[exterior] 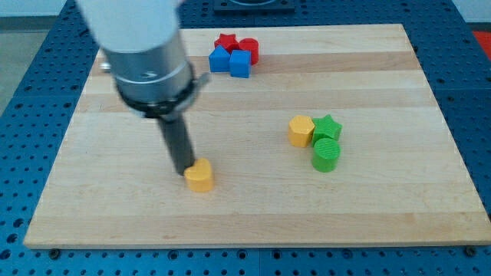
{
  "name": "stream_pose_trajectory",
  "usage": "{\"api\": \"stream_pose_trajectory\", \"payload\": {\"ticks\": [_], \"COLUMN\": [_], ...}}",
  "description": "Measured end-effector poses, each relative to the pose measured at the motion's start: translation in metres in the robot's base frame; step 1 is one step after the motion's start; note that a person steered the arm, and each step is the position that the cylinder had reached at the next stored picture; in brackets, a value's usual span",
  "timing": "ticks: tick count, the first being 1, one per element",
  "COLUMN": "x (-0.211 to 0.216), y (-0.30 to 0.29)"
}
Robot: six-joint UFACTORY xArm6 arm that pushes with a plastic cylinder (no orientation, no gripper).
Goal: Move the yellow heart to the bottom center of the board
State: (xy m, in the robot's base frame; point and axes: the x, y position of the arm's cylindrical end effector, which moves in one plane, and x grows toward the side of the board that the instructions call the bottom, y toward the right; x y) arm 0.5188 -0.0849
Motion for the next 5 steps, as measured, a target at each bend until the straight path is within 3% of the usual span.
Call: {"api": "stream_pose_trajectory", "payload": {"ticks": [4, 5], "x": [0.033, 0.033], "y": [0.010, -0.043]}}
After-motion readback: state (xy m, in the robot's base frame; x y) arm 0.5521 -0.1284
